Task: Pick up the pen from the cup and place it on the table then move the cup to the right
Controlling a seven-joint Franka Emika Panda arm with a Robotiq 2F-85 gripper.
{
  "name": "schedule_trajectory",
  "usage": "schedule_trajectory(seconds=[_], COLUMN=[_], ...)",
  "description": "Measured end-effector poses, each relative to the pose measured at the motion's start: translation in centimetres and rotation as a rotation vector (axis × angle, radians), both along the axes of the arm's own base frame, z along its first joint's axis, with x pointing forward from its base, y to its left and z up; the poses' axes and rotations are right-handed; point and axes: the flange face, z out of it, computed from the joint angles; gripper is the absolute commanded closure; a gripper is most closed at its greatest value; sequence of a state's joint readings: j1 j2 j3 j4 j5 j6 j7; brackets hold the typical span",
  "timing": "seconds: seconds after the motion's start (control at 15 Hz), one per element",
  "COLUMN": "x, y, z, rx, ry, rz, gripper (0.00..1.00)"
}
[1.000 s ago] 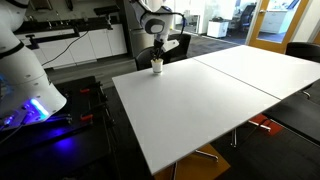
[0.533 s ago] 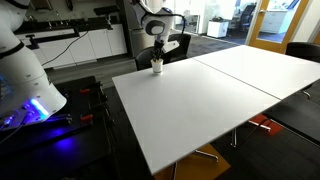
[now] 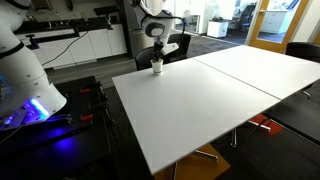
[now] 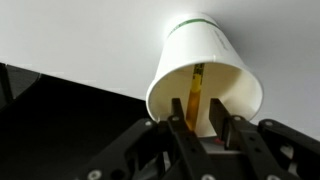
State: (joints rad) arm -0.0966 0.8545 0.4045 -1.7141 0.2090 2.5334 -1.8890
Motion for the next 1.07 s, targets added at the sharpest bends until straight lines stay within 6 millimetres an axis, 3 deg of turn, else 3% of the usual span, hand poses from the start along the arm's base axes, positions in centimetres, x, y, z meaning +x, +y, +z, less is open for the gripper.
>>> schedule_trajectory(seconds=[0.13,0.2,0.73,1.07], x=[-0.1,-0.1,0.0,0.4], y=[0.1,0.1,0.1,0.2], z=[-0.2,-0.3,-0.3,1.4], rx=[0.001,0.002,0.035,0.080], ry=[0.004,0.006,0.023,0.020], rz=[0.000,0.000,-0.043,-0.084], gripper=[0.96,1.00,0.97,0.97])
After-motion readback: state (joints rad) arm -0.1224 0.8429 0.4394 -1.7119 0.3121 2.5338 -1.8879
